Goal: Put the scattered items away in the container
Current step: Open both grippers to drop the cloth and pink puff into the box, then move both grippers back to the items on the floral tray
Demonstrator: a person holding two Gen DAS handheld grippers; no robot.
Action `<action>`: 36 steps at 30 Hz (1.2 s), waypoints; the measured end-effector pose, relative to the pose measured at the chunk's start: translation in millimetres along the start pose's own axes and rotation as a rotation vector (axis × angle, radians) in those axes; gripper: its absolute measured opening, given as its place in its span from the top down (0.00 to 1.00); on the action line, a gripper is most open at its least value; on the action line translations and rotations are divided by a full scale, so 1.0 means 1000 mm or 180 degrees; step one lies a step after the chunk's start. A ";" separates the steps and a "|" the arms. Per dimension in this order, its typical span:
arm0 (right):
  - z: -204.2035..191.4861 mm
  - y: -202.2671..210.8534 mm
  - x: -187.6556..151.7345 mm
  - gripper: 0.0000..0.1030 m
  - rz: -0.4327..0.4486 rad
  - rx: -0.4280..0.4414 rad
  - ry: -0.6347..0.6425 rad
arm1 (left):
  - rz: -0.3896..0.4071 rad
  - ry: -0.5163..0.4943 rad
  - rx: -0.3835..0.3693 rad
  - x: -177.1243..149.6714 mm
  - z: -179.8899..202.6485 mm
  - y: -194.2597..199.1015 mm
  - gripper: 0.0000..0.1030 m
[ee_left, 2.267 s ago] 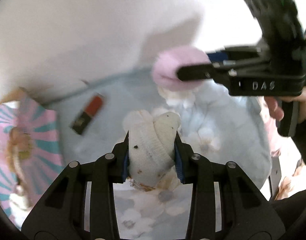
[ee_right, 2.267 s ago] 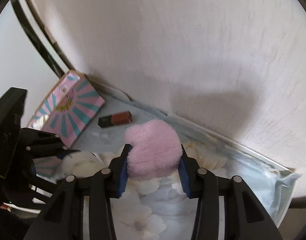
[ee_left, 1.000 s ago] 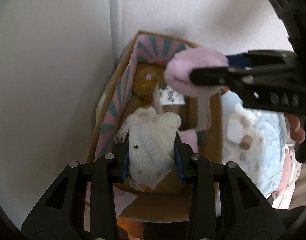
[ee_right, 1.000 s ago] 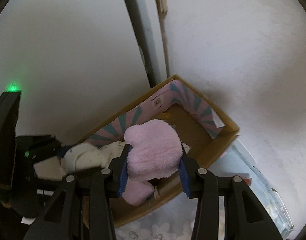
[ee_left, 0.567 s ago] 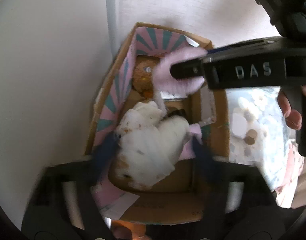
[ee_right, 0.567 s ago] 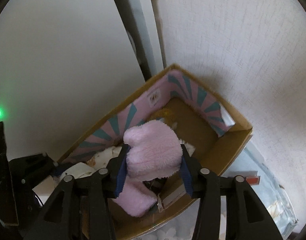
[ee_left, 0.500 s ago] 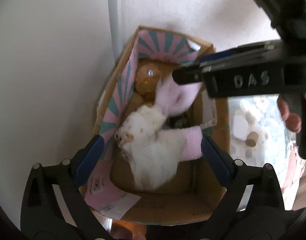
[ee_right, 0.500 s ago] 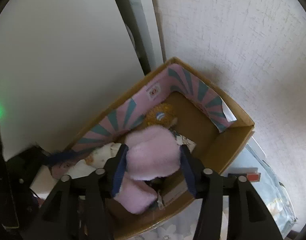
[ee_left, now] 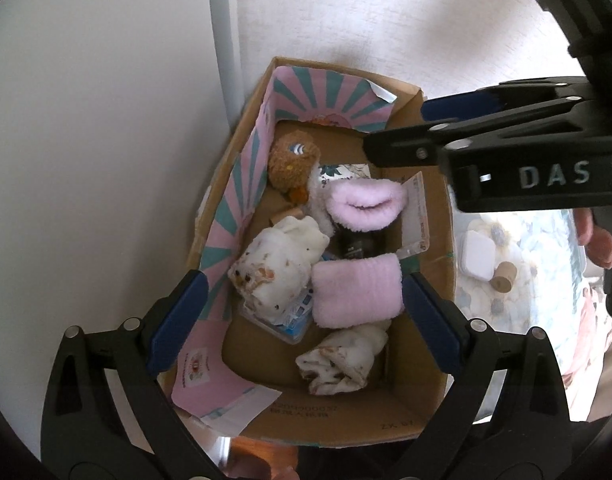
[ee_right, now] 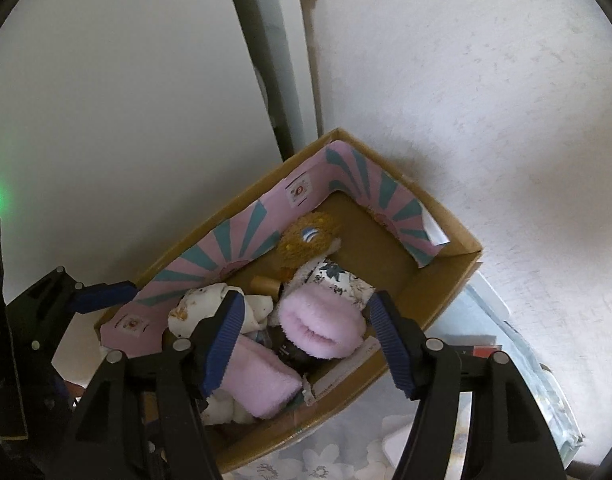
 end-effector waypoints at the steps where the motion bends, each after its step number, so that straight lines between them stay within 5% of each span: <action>1: 0.001 0.004 -0.001 0.41 0.0015 -0.0001 0.0001 | 0.0007 -0.0003 0.0003 0.000 0.001 0.001 0.05; 20: 0.044 0.067 -0.044 0.41 0.0280 -0.0121 -0.0225 | 0.0230 -0.0131 0.0021 0.019 0.044 0.040 0.05; 26: 0.074 0.117 -0.080 0.41 0.0632 -0.0341 -0.0263 | 0.0279 -0.0254 -0.0218 0.034 0.086 0.056 0.05; 36: 0.098 0.114 -0.182 0.41 0.0339 -0.0393 -0.0538 | -0.0019 -0.0398 -0.0513 0.009 0.173 0.032 0.05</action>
Point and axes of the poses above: each gripper's, at about its wrist camera, not at the fingertips, and y roughly against the way its jaws point, z to its right, x to its top, the point moved 4 cm from there along -y, roughly the way its jaws point, and after that the axes turned 11 degrees about y, right-handed, at the moved point
